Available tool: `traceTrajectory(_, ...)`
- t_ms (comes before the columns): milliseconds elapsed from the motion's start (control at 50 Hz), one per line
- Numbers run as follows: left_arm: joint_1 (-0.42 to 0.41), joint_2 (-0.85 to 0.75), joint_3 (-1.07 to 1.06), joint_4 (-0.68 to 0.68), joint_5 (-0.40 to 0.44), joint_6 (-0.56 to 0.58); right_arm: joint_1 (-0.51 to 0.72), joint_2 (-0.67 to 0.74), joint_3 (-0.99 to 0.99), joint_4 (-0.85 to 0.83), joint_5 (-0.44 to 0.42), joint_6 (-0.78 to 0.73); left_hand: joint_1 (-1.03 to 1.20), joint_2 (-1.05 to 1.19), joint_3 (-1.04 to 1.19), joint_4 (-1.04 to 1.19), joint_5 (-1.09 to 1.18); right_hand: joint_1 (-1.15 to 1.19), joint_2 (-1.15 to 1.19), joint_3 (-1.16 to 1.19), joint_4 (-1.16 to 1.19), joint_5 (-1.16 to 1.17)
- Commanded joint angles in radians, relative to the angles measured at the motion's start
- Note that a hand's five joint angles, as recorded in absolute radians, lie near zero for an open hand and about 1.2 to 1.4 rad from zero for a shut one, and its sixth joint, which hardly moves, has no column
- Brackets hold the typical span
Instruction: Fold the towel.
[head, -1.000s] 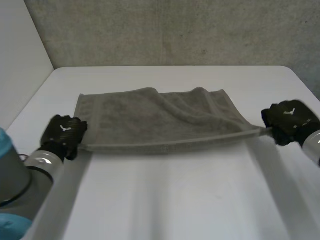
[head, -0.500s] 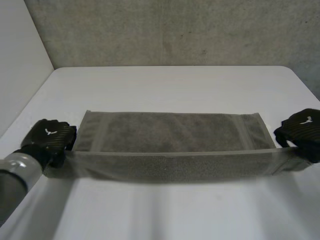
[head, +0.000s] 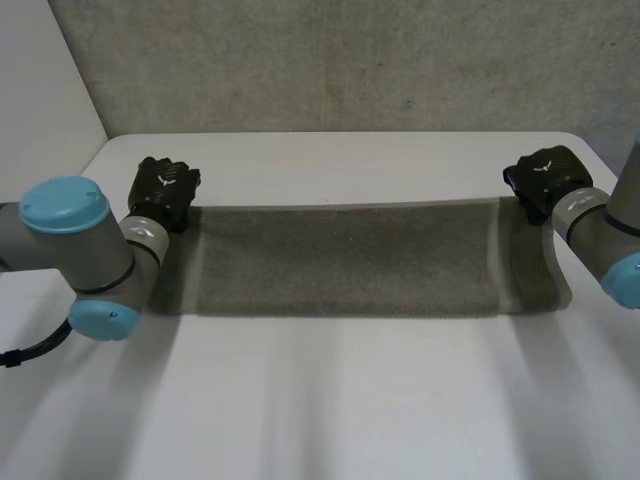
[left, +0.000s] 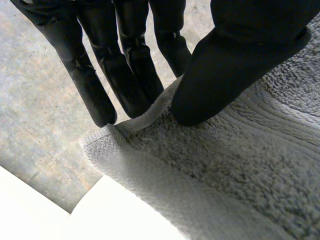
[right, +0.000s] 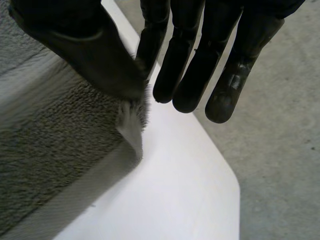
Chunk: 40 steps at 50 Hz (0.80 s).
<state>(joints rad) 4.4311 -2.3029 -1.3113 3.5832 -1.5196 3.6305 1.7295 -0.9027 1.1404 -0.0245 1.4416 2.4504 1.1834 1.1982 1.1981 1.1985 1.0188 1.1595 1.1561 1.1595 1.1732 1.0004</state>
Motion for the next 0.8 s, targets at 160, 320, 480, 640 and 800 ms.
traceTrajectory(160,-0.007,-0.041,-0.020,0.039,-0.007,-0.003,0.033,-0.022,0.047,-0.089,0.060,0.032,-1.009,-1.024,-1.024,-1.024,-1.019,-0.985,-0.982,-0.985,-0.999,-1.000)
traceTrajectory(320,-0.004,0.117,-0.197,0.039,-0.010,-0.006,0.033,-0.195,0.250,-0.075,0.043,0.038,-1.005,-1.020,-1.020,-1.020,-1.015,-0.985,-0.982,-0.985,-0.999,-1.000)
traceTrajectory(480,-0.012,0.333,-0.425,0.042,-0.008,-0.055,0.022,-0.297,0.432,-0.017,0.046,0.036,-0.993,-1.008,-1.008,-1.008,-1.003,-0.852,-0.848,-0.852,-0.866,-0.867)
traceTrajectory(640,-0.027,0.401,-0.533,0.080,-0.007,-0.252,0.021,-0.286,0.532,-0.026,0.037,0.035,-0.985,-0.999,-0.999,-1.000,-0.995,-0.684,-0.681,-0.684,-0.698,-0.699)
traceTrajectory(800,-0.013,0.396,-0.562,0.117,-0.008,-0.297,-0.042,-0.194,0.552,-0.135,-0.032,0.039,-0.982,-0.996,-0.996,-0.997,-0.992,-0.555,-0.551,-0.555,-0.569,-0.570)
